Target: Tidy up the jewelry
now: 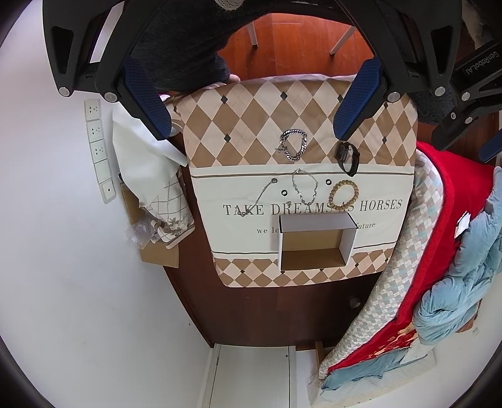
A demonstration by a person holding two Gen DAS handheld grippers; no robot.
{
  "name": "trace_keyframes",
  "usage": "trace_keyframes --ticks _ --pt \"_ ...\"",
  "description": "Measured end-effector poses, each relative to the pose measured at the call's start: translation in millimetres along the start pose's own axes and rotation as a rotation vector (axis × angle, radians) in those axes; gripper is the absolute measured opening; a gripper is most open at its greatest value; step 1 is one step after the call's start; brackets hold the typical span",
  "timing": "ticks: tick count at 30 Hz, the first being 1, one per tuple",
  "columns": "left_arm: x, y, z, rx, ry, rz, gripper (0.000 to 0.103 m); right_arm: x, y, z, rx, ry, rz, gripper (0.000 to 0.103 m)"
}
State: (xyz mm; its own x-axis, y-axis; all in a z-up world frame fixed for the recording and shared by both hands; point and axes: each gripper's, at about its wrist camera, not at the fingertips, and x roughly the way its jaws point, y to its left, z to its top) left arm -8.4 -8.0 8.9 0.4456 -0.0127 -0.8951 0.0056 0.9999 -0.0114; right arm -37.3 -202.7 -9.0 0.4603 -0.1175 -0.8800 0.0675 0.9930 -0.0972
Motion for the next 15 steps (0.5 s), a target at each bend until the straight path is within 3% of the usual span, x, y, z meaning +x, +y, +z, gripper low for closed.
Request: trace_keyframes --ticks 15 --pt "-1.2 -3.9 1.2 0.007 -0.01 -0.003 0.103 -6.9 -3.6 0.1 0.006 -0.013 0.002 0.103"
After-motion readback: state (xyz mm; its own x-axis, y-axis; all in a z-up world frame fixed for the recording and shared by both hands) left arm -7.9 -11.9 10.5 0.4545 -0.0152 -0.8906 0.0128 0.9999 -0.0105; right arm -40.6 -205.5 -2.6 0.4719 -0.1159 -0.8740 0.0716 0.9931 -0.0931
